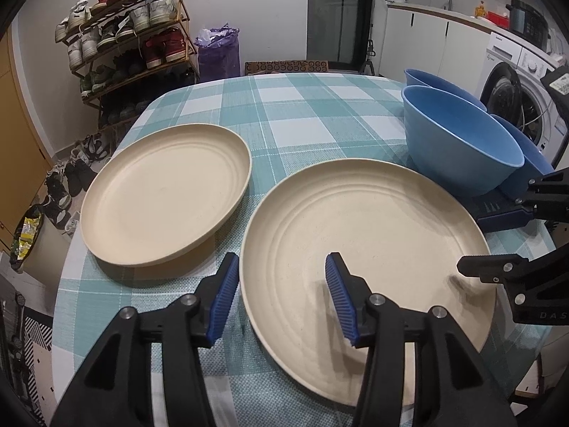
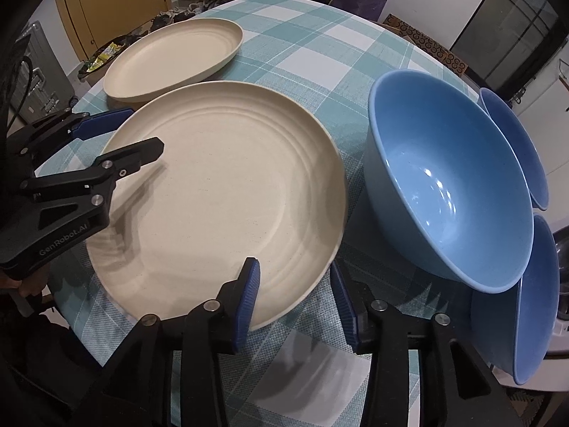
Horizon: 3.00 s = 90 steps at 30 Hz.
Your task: Organize plates and bowls
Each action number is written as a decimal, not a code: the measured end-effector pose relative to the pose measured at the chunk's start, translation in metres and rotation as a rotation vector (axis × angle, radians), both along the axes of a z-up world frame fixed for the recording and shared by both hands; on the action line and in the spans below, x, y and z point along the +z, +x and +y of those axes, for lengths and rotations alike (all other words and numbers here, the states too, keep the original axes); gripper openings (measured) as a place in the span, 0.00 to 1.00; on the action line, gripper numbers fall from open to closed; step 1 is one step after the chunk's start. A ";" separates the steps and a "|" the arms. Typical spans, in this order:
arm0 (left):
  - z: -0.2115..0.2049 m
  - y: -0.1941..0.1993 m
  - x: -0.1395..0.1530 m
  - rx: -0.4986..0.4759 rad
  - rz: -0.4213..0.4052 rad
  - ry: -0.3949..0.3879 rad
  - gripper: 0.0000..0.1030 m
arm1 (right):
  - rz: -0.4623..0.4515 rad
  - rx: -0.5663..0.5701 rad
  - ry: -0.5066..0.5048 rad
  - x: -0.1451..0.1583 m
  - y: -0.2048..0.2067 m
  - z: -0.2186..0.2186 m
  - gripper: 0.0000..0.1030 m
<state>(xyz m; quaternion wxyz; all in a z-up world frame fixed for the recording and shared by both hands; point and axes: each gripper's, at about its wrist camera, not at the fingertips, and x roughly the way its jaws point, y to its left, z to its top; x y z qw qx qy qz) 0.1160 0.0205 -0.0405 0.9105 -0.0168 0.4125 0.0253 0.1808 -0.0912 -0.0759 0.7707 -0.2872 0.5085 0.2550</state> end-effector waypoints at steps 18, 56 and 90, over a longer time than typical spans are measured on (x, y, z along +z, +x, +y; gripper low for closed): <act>0.009 -0.017 0.031 -0.017 -0.067 -0.059 0.85 | 0.001 0.069 0.120 0.027 -0.015 0.002 0.88; 0.098 -0.023 0.072 0.232 -0.211 -0.092 1.00 | -0.103 0.114 0.420 0.112 0.018 0.035 0.98; 0.142 -0.001 0.031 0.314 -0.108 -0.130 1.00 | -0.055 0.077 0.384 0.091 0.060 0.086 0.98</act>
